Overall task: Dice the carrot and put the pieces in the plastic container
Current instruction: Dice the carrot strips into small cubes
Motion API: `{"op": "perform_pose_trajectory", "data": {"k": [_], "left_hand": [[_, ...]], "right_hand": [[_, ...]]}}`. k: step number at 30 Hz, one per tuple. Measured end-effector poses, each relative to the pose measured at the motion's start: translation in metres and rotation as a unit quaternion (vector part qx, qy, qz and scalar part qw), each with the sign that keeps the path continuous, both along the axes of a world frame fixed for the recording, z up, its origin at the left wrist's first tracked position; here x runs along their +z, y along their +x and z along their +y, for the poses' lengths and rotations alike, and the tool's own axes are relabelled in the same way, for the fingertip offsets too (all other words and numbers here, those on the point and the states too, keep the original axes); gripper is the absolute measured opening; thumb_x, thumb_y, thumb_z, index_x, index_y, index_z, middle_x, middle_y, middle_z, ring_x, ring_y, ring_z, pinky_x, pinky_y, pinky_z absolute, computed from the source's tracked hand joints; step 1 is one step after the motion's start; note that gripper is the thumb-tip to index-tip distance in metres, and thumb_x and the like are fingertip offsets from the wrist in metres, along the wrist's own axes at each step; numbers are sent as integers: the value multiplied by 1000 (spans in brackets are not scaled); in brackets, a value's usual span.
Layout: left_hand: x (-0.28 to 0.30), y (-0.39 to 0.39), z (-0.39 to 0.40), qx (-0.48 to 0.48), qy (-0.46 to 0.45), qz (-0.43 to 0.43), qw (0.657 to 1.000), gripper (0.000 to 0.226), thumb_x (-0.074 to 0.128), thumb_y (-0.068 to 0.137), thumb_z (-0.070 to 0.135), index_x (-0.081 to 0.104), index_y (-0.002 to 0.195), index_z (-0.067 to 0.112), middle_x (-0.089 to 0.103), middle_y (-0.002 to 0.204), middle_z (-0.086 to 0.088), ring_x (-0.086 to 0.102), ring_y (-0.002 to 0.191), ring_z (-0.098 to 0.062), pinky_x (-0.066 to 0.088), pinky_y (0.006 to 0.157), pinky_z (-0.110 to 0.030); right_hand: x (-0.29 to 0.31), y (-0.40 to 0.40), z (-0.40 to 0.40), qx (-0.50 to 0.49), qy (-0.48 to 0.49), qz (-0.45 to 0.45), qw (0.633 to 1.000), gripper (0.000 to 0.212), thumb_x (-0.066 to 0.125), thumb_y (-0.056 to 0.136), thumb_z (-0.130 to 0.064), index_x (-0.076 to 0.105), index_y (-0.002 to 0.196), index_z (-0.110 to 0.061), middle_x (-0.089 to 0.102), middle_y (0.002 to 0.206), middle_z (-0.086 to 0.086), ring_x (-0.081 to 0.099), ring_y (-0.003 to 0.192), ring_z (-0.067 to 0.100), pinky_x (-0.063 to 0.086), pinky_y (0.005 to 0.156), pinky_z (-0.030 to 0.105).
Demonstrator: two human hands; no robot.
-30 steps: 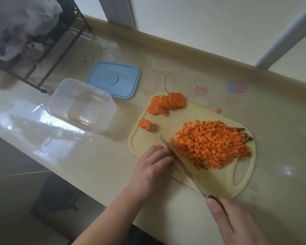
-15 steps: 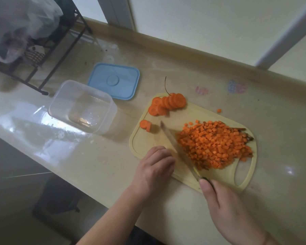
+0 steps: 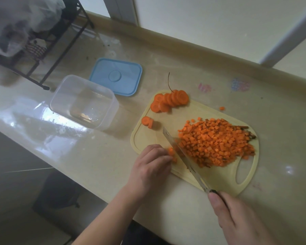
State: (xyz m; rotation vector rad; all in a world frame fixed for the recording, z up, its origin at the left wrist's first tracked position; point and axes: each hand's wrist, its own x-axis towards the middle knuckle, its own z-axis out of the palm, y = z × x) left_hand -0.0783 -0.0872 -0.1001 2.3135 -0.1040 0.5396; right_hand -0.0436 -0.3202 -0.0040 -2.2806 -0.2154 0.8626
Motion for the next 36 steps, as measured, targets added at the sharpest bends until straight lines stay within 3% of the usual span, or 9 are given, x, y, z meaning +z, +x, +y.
{"op": "perform_pose_trajectory", "data": {"k": [6,13,21,30,34,36], "left_hand": [[-1,1,-1,-7,25,-4,1000,6,76,86,3,76,91,0,69,98,-12,64,91,-31,54,84,-36],[-2,5,-4,27,23,1,999,10,81,81,0,77,90,1,71,97,-9,65,89,-28,55,79,-38],[-2,5,-3,23,-14,-3,1000,4,75,86,2,77,90,1,73,100,-7,67,93,-26,56,82,-35],[-4,3,-3,6,-26,-1,1000,9,71,88,2,77,94,1,70,105,-7,67,99,-20,57,84,-33],[-5,1,-3,9,4,5,1000,7,74,85,-1,75,92,2,69,100,-7,67,94,-25,56,79,-37],[-4,0,-4,7,18,9,1000,6,78,86,4,75,91,3,68,98,-8,65,91,-25,56,79,-36]], "right_hand": [[-6,-5,0,12,-17,-5,1000,112,-2,53,-100,60,82,-12,65,81,-6,60,68,3,44,67,23],[-16,-10,-5,28,-55,-16,998,122,-8,53,-99,63,100,-12,72,94,2,63,92,10,49,76,26],[-15,-9,3,43,-91,-31,994,113,-22,47,-96,55,86,-22,67,80,1,61,77,12,48,69,25],[-29,-4,19,52,-44,-55,996,94,-14,61,-93,49,76,-24,62,69,0,62,75,14,47,69,35],[-32,-1,11,4,-11,-35,999,94,1,65,-94,58,74,-19,65,66,0,61,67,10,46,65,34],[-29,2,7,-32,2,-27,999,75,16,73,-83,61,69,-24,65,62,-10,60,62,4,43,60,28]]}}
